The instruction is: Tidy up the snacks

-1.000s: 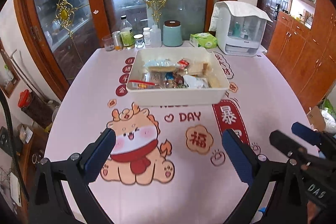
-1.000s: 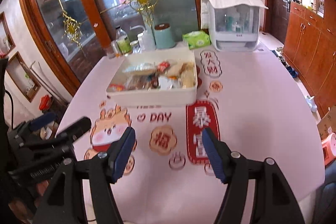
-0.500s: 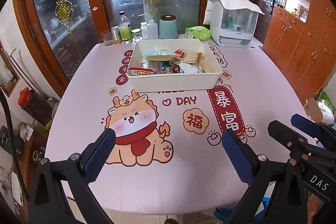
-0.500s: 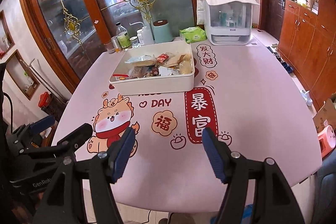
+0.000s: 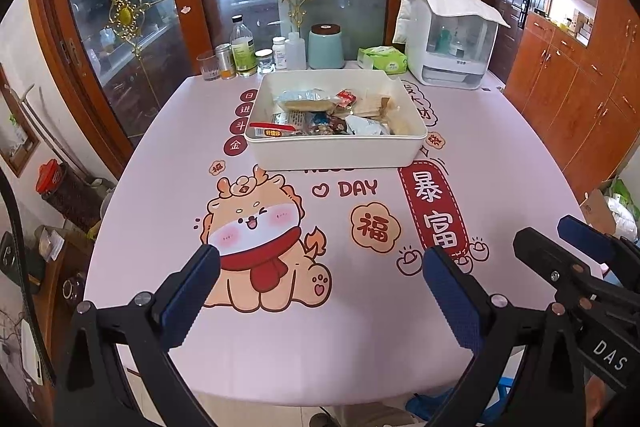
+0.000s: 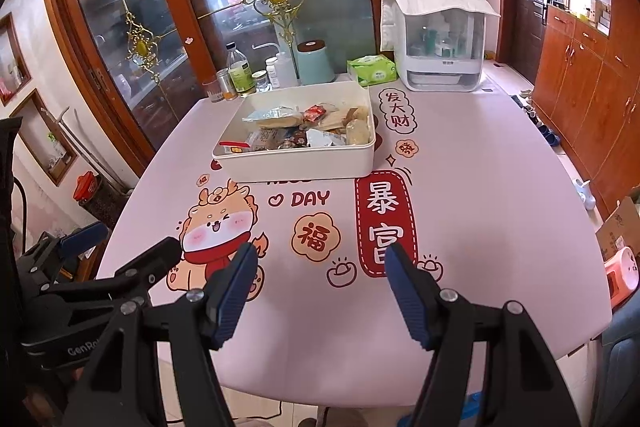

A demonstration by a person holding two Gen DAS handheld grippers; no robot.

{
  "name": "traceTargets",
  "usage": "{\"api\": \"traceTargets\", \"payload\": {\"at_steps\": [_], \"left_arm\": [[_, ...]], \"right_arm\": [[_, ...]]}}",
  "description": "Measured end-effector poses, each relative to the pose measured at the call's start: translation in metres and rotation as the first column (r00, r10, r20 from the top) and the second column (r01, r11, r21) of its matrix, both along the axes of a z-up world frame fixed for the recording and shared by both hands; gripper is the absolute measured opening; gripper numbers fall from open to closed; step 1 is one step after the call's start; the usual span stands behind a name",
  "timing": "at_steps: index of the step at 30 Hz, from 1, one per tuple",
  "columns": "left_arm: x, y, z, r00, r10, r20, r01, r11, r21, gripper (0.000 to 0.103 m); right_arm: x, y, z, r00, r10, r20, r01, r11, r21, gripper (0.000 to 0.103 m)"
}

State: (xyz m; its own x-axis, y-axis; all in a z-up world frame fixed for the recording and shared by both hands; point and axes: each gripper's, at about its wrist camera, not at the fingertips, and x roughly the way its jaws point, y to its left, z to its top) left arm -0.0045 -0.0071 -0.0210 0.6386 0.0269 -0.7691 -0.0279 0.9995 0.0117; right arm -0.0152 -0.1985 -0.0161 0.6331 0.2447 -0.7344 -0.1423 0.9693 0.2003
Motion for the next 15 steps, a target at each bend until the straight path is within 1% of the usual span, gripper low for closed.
{"api": "traceTargets", "payload": {"at_steps": [15], "left_arm": [[0.0044,-0.0011,-0.0032,1.000,-0.002,-0.011,0.002,1.000,-0.003,0.101]], "right_arm": [[0.0042,-0.0022,-0.0026,1.000,-0.001,-0.007,0.001,1.000,0.000,0.067]]}}
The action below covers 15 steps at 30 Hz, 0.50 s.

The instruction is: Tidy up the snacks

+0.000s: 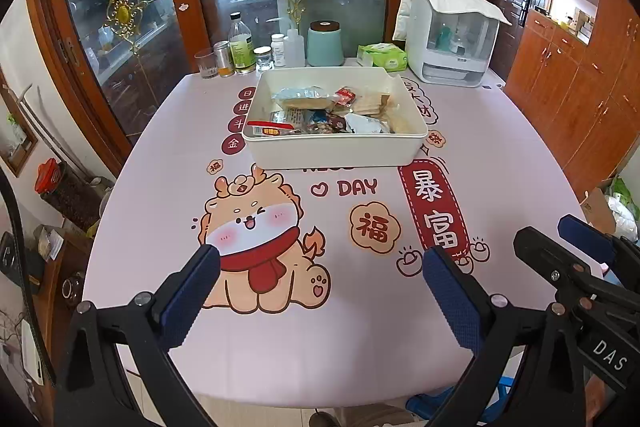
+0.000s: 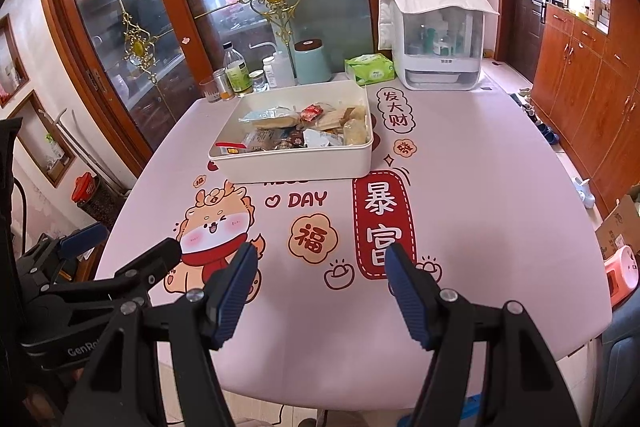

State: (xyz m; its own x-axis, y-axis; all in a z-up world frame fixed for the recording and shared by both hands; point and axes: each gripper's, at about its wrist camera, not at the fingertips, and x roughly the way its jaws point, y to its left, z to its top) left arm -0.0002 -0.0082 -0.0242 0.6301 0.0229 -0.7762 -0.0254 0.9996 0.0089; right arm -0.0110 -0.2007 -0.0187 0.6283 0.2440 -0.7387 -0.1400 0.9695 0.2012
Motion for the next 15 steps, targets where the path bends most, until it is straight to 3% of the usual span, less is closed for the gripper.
{"api": "traceTargets", "payload": {"at_steps": [15], "left_arm": [[0.0050,-0.0024,-0.0031,1.000,-0.003,-0.014,0.003,1.000,0.003,0.101]], "right_arm": [[0.0030,-0.0015,-0.0051,1.000,-0.005,-0.011,0.005,1.000,0.002,0.067]]}}
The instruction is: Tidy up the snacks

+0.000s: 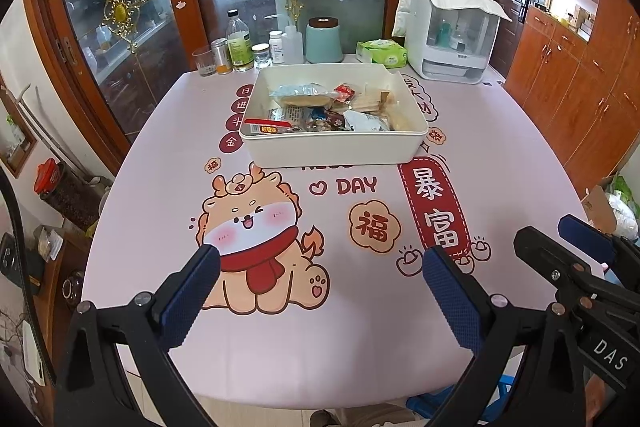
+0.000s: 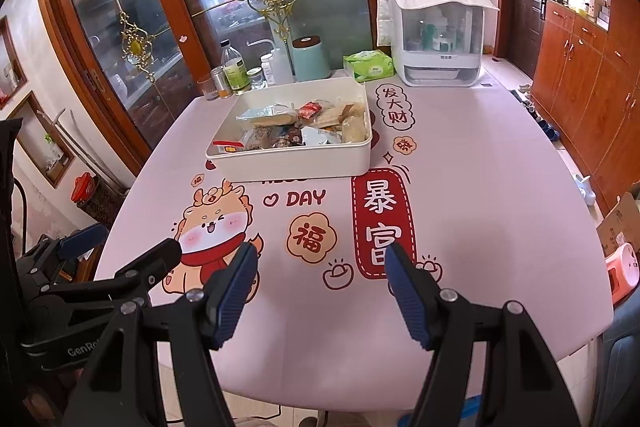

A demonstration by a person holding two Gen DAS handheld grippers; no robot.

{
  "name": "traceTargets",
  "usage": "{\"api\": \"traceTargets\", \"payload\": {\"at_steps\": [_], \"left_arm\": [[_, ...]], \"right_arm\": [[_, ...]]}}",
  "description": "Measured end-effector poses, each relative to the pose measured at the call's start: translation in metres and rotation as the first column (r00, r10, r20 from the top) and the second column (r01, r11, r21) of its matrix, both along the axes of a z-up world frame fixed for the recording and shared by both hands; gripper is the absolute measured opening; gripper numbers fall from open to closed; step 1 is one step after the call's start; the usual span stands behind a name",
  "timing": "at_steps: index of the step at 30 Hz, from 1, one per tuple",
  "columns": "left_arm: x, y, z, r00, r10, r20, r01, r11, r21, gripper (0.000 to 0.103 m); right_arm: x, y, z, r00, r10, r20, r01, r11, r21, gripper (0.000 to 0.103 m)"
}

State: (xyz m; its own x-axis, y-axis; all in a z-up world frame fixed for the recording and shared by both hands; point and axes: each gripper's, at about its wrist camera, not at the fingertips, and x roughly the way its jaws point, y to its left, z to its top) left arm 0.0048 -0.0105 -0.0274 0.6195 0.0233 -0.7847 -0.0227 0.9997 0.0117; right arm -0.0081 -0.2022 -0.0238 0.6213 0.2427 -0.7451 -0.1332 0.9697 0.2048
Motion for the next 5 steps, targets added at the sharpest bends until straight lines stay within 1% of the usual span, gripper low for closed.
{"api": "traceTargets", "payload": {"at_steps": [5], "left_arm": [[0.0006,0.0009,-0.0007,1.000,-0.005,-0.008,0.005,1.000,-0.007,0.101]], "right_arm": [[0.0009,-0.0015,-0.0006,1.000,-0.002,-0.006,0.002,1.000,0.000,0.067]]}}
